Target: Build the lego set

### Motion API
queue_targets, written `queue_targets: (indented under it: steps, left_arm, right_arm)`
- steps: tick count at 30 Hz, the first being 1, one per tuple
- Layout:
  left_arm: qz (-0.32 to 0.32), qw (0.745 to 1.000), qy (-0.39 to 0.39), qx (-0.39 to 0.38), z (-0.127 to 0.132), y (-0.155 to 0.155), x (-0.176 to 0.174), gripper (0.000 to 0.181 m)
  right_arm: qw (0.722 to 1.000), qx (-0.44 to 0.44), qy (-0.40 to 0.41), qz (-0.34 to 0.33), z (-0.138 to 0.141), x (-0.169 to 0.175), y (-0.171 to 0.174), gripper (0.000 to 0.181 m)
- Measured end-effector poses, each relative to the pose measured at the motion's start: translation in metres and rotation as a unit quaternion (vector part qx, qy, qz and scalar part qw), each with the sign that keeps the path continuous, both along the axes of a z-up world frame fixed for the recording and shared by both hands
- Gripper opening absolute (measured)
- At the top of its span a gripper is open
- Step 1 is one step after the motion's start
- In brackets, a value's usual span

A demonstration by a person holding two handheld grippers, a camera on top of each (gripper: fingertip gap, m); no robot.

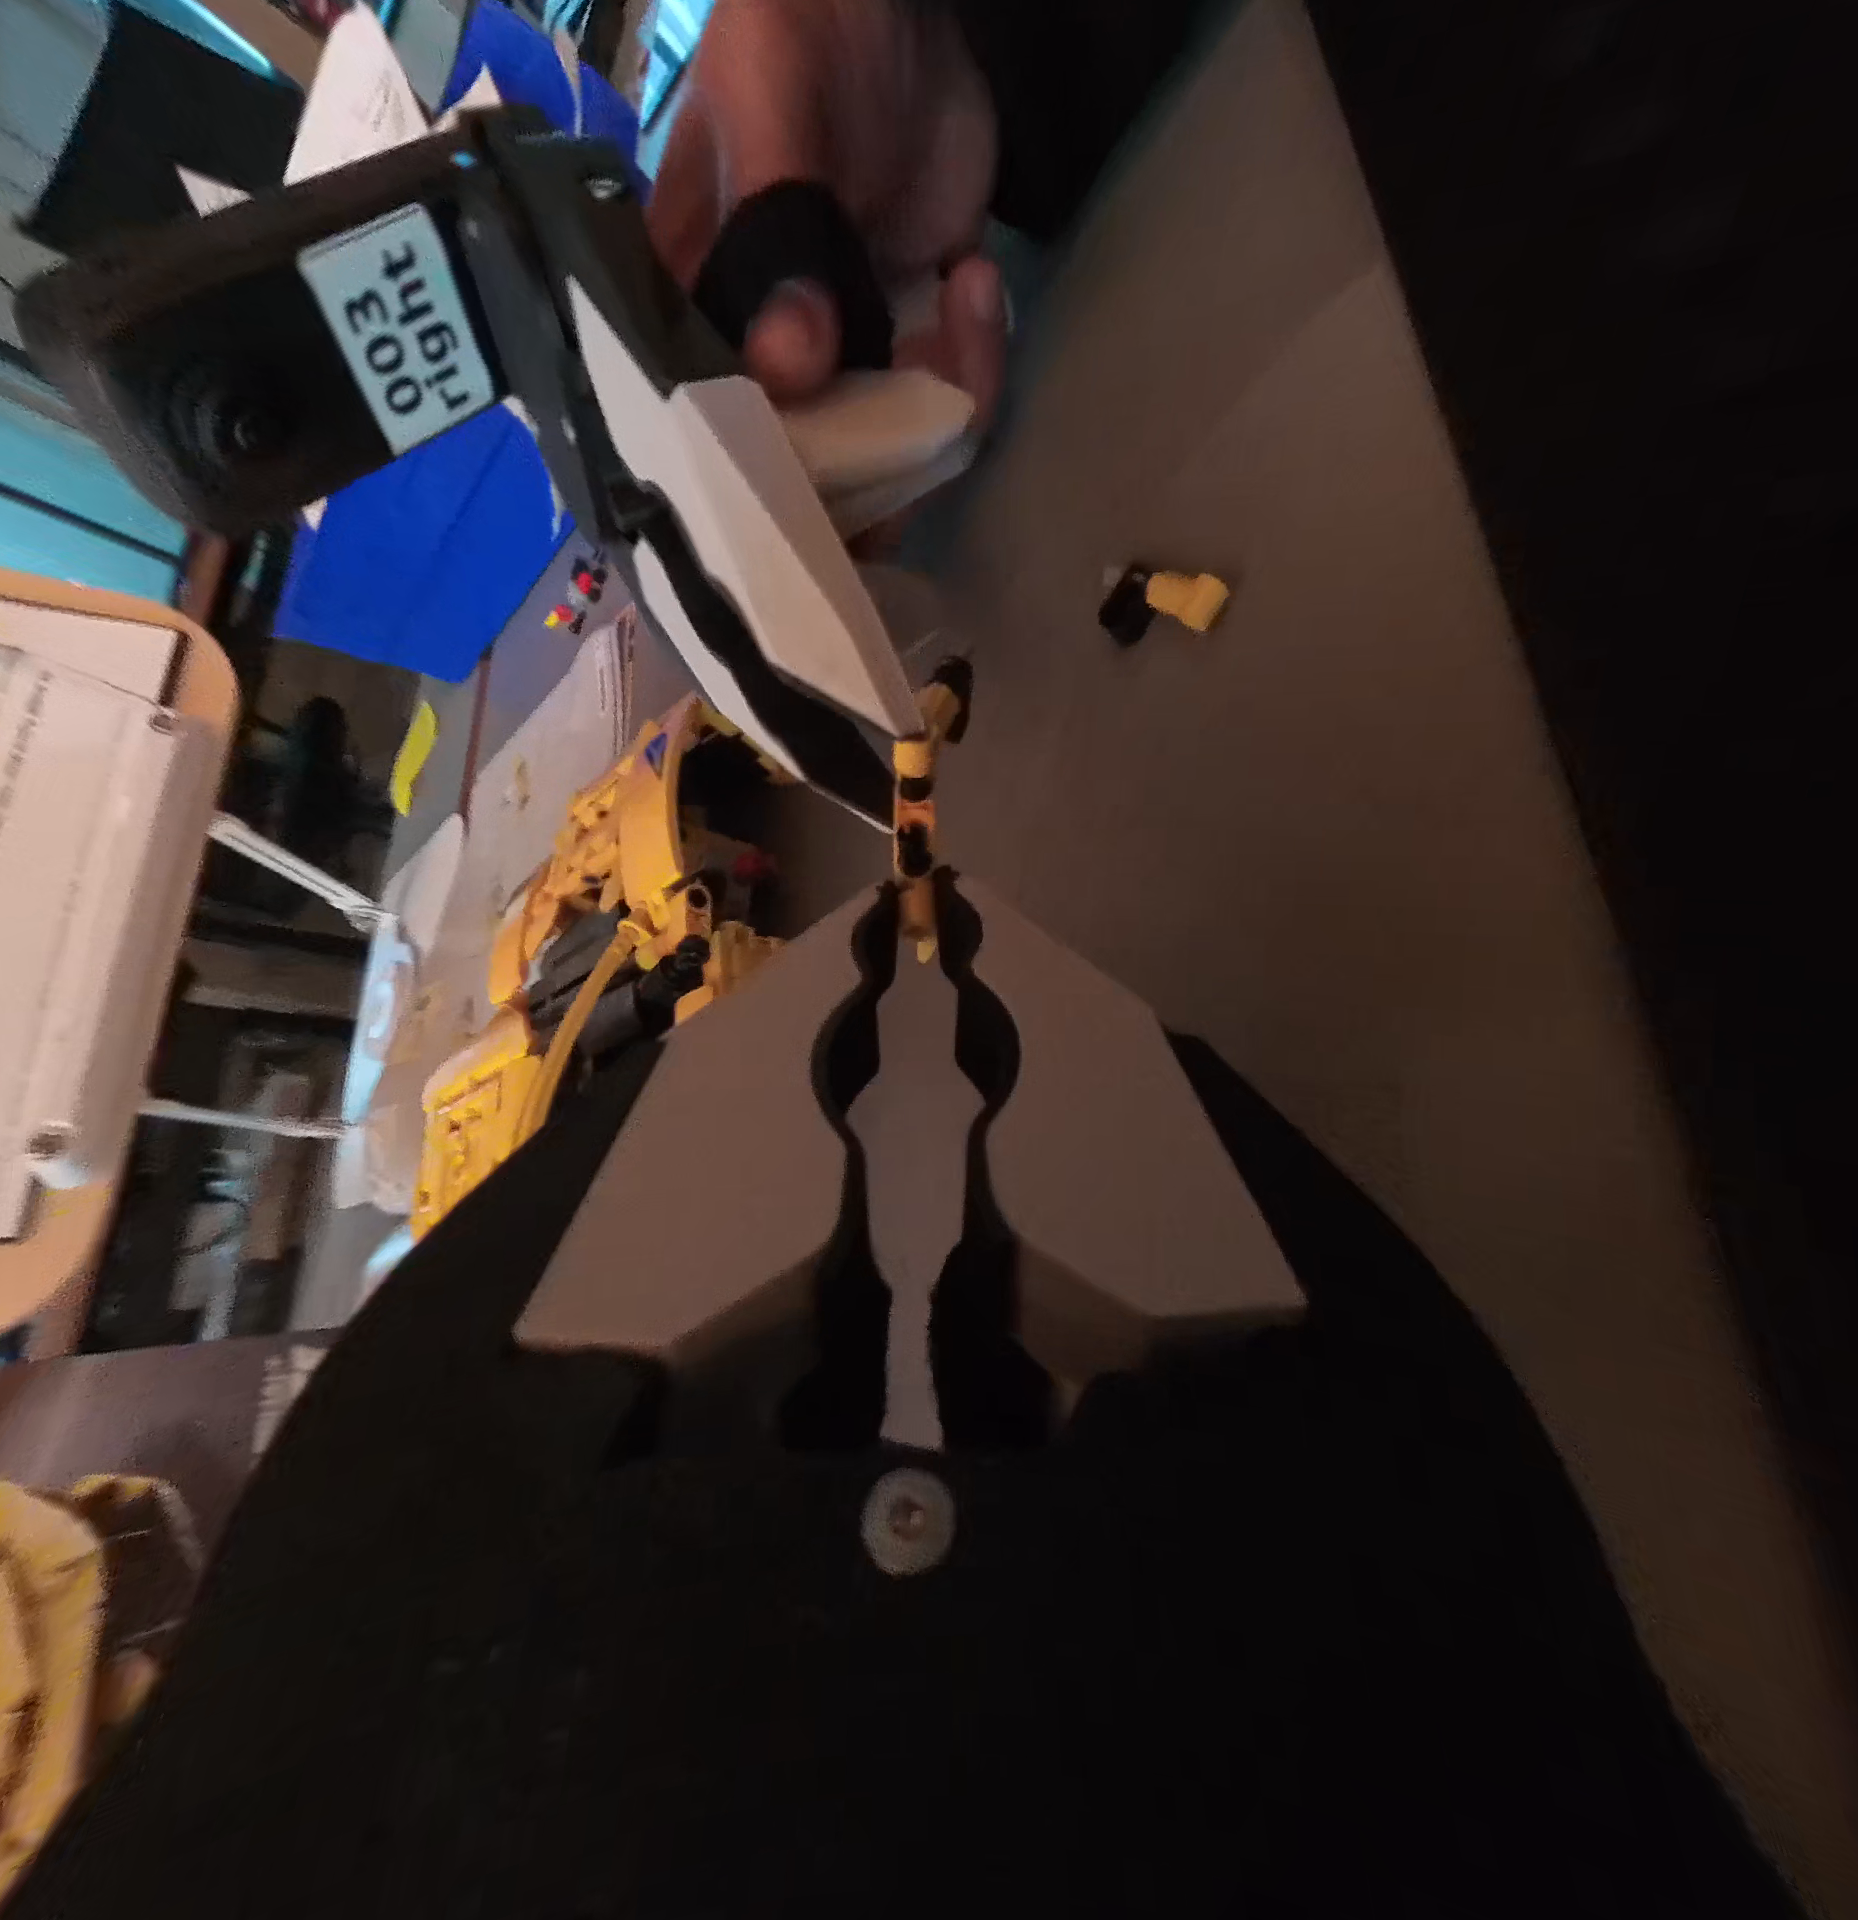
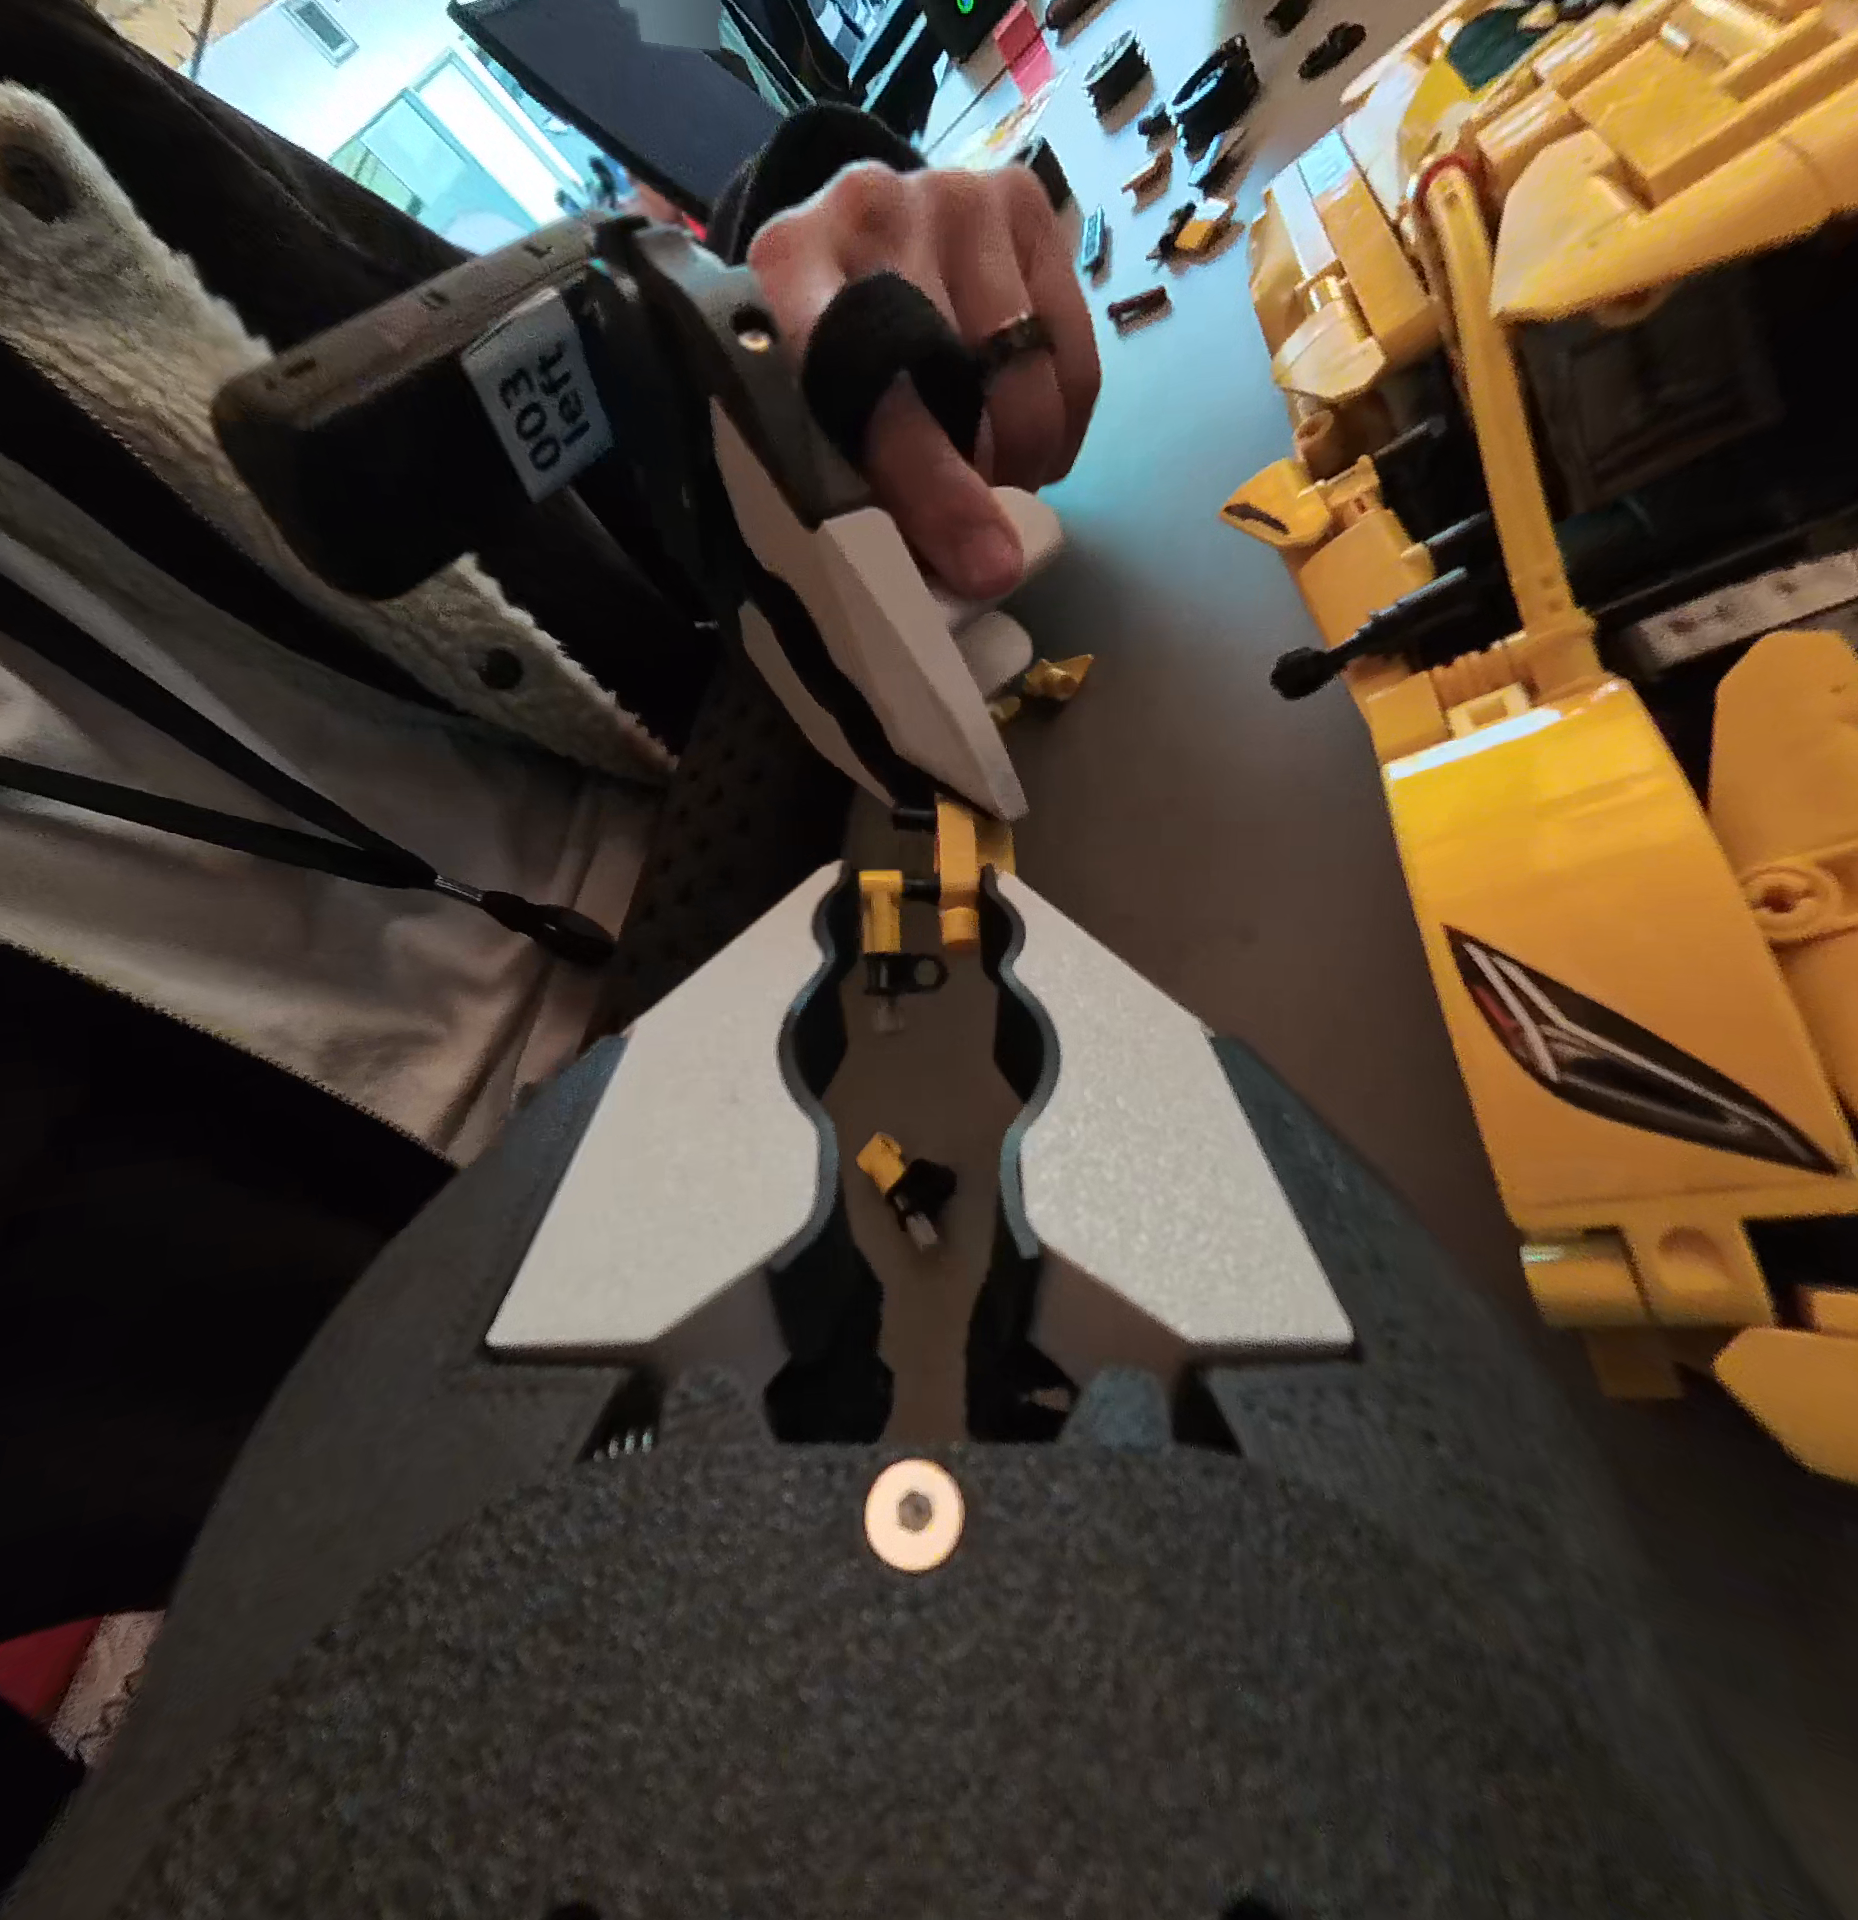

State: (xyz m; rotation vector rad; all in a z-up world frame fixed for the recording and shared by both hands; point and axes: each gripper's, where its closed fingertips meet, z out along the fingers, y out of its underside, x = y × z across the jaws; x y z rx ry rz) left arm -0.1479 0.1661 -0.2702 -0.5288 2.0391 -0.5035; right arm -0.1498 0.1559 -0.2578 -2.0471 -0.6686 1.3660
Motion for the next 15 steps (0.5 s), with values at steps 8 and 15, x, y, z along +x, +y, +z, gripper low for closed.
queue_targets:
  steps: [8,15]
  left_arm:
    - [-0.033,0.995,-0.015,0.088,-0.008,-0.009,-0.003,0.007]
    - [-0.009,1.0,-0.003,0.023,-0.003,-0.005,-0.003,0.007]
  right_arm:
    - [0.998,0.03,-0.049,0.033,-0.007,0.0,-0.009,0.0]
    - [0.996,0.067,-0.051,0.012,0.004,0.004,-0.003,0.001]
